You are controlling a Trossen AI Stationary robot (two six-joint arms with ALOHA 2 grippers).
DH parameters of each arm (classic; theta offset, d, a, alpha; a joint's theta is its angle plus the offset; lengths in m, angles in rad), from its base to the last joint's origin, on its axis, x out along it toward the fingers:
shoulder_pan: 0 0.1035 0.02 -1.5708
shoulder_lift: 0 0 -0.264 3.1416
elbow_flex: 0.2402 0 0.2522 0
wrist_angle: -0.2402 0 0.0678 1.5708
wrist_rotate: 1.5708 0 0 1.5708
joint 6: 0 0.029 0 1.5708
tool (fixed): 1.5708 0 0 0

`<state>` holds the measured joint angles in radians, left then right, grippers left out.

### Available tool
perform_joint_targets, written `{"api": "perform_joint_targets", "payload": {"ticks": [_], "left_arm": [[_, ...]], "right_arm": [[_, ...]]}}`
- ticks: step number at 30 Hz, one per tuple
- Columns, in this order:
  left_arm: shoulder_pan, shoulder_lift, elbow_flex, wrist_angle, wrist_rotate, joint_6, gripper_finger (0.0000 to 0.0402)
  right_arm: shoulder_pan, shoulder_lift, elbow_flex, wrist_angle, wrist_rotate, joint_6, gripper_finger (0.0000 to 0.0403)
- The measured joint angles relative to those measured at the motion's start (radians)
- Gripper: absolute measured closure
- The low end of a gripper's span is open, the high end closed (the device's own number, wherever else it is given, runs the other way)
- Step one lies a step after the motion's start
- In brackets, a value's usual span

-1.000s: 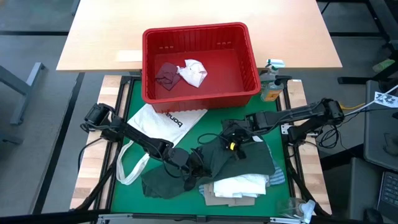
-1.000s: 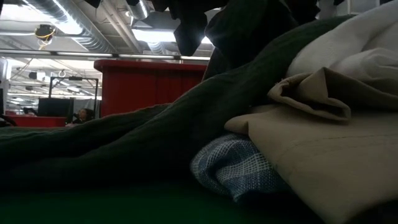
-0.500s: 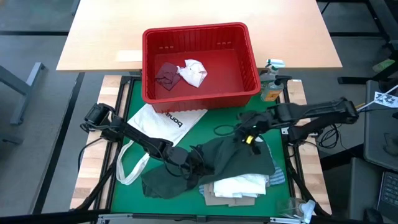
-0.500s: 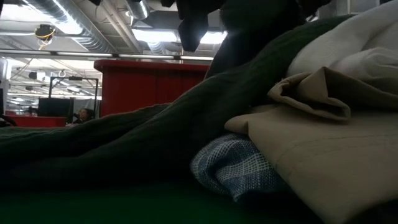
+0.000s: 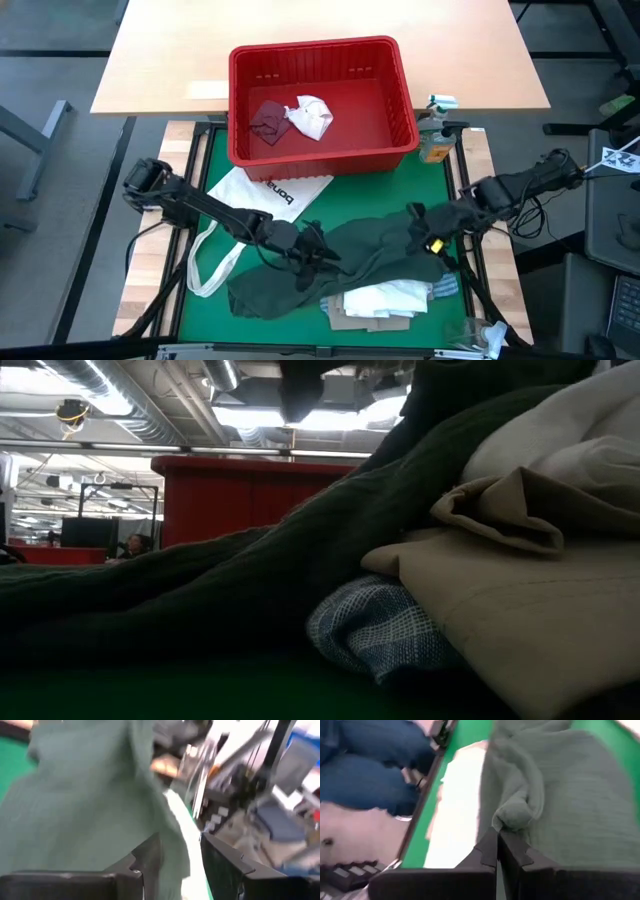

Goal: Fold Laundry from Bin
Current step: Fold the green shirt

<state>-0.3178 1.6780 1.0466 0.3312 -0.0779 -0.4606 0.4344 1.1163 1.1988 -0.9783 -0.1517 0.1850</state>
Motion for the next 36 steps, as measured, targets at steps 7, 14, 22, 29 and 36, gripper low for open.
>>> {"api": "perform_joint_targets", "payload": {"ticks": [7,14,22,29,36], "left_arm": [[-0.038,-0.049,0.000,-0.339,0.114,-0.131,0.0288],[-0.128,-0.049,0.000,-0.487,0.125,-0.165,0.0293],[-0.222,-0.045,0.000,-0.503,-0.006,-0.247,0.0293],[-0.247,-0.043,0.000,-0.525,-0.070,-0.409,0.0260],[-0.264,0.004,0.000,-0.494,-0.070,-0.487,0.0202]], "right_arm": [[0.140,0.050,0.000,-0.046,0.059,0.074,0.0400],[0.196,0.129,0.000,-0.141,0.142,0.127,0.0400],[0.195,0.193,0.000,-0.178,0.140,0.125,0.0398],[0.195,0.193,0.000,-0.177,0.134,0.126,0.0397],[0.194,0.193,0.000,-0.176,0.134,0.155,0.0396]]}}
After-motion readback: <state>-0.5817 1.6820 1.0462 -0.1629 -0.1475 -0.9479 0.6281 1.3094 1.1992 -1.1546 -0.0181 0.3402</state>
